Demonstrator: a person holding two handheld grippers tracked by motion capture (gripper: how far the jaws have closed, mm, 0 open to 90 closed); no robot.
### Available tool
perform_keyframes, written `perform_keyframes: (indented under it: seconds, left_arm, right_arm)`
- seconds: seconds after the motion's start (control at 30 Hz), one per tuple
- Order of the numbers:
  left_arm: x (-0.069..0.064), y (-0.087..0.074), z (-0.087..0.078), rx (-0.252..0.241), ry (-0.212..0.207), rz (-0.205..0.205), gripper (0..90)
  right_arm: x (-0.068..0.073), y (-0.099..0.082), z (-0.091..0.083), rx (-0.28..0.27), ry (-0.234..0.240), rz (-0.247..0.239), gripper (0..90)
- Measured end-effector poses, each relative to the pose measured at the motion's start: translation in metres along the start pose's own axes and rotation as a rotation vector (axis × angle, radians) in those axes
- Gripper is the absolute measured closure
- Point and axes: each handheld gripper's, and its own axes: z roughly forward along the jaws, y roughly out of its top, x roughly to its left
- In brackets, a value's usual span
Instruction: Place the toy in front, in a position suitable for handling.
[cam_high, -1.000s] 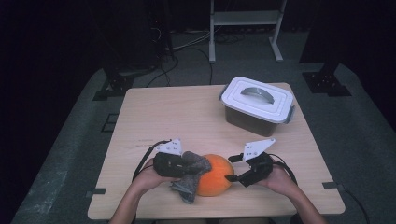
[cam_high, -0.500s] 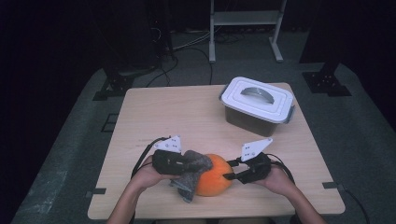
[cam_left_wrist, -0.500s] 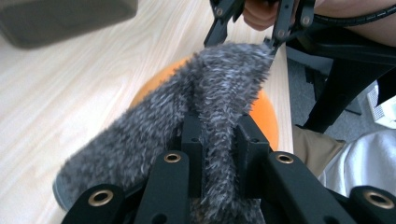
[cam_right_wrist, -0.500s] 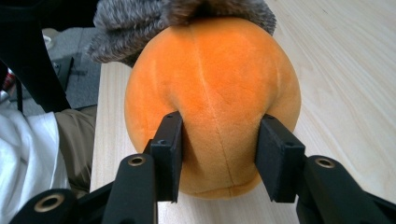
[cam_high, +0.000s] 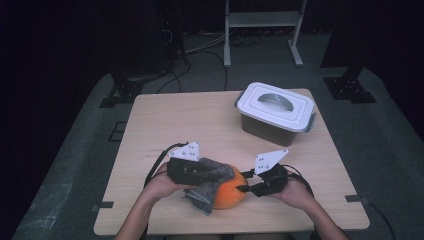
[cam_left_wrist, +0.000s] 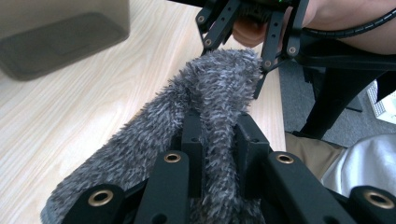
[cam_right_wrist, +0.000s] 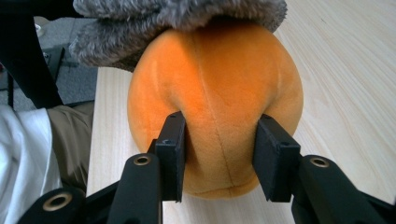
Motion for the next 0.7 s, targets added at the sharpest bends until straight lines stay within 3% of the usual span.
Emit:
perform_keyframes:
  seconds: [0.1,0.23,0.37,0.5,0.7]
  left_arm:
    - [-0.003,0.005,0.003,0.0,-0.01,0.013,76.7]
    - [-0.003,0.003,0.007,0.035,0.007,0.017,76.7]
    - [0.0,-0.009,0.007,0.052,0.018,-0.003,76.7]
    - [0.003,-0.021,0.001,0.032,0.013,-0.038,76.7]
    - [0.003,-0.027,-0.005,0.042,0.023,-0.045,76.7]
  right_arm:
    - [0.003,0.003,0.002,0.001,0.001,-0.016,57.1]
    - [0.006,0.006,0.003,0.002,-0.001,-0.028,56.4]
    - [0.0,0.0,0.004,-0.012,0.007,0.018,44.2]
    - [-0.004,-0.006,0.003,-0.029,0.004,0.059,31.6]
    - [-0.011,-0.014,0.013,-0.022,0.041,0.103,24.6]
